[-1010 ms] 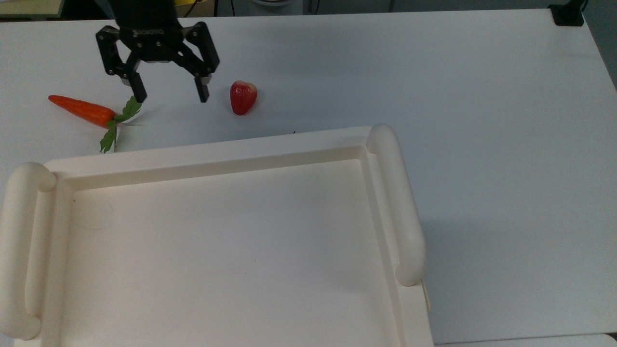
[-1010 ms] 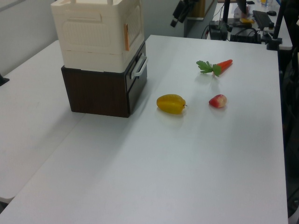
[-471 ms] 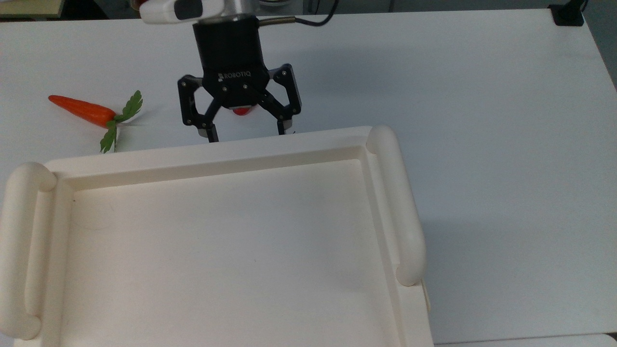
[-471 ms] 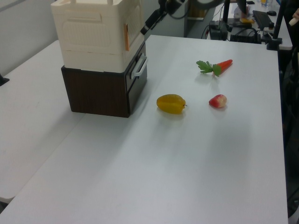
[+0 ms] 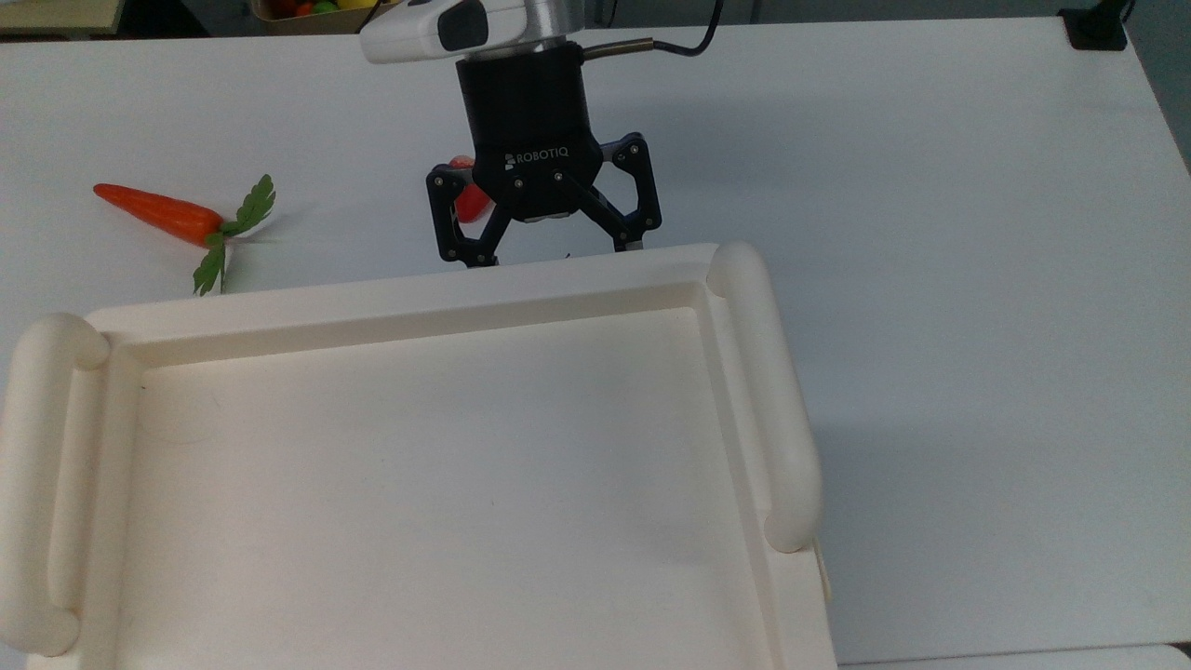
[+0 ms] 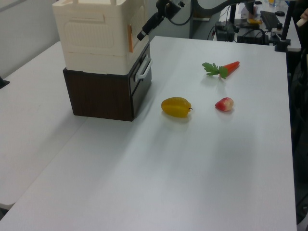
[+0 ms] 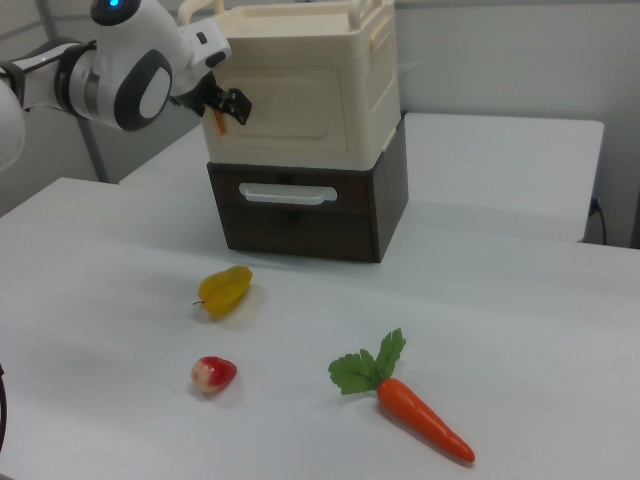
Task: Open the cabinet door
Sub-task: 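Raise the gripper and move it to the cream cabinet door's edge, then hook the door edge and swing the cream door outward on its hinge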
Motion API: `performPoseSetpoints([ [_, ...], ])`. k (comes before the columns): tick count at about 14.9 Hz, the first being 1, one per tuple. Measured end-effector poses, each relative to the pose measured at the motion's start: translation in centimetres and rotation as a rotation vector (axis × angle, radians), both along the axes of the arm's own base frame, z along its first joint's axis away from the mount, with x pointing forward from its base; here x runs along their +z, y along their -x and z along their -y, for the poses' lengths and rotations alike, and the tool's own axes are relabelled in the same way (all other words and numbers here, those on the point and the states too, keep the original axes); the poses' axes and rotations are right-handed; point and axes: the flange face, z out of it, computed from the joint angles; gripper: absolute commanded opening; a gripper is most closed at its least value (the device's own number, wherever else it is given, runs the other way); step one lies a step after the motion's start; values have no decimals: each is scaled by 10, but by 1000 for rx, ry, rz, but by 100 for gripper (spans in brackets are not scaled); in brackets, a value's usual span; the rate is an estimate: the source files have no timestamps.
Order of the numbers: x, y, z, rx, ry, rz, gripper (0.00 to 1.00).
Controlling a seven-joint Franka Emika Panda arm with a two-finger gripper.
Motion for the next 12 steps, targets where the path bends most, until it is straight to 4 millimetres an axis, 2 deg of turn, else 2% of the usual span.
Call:
performPoseSetpoints([
  [3, -1, -4, -13, -8, 20, 21, 78],
  [4, -5, -7, -19, -18, 27, 28, 74],
  [7, -15, -13, -36, -31, 32, 32, 45],
  [10, -16, -15, -44, -30, 26, 35, 16],
  [12, -15, -14, -48, -28, 22, 36, 11],
])
